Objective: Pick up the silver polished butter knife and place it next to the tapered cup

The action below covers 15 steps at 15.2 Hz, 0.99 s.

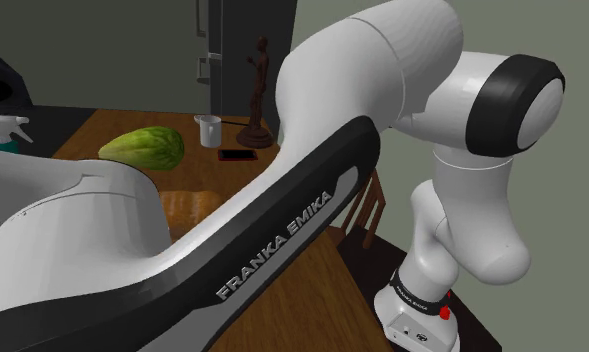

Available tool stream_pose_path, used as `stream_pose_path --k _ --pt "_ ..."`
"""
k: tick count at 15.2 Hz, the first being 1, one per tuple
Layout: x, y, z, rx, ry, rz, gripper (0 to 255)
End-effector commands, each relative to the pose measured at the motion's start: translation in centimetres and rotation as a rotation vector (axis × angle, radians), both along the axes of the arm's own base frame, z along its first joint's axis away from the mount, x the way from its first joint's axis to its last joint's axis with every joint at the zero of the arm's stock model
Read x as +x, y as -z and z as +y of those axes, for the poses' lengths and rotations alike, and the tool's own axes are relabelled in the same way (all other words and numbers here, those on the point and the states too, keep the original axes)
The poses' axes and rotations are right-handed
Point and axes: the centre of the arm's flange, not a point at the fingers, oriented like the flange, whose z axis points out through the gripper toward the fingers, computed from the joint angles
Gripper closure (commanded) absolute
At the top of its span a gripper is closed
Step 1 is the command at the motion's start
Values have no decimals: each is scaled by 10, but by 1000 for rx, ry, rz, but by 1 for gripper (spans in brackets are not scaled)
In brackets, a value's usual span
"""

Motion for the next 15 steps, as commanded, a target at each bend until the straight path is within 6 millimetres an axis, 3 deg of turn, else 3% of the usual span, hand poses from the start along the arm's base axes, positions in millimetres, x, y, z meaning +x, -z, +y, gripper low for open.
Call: stream_pose_path --k 1,8,9,14,15 --pt "0 5 0 1 0 0 255" --pt "0 5 0 0 0 0 255" --pt "0 5 0 0 0 0 0" --pt "0 5 0 0 0 0 0" --pt "0 -8 0 1 0 0 0"
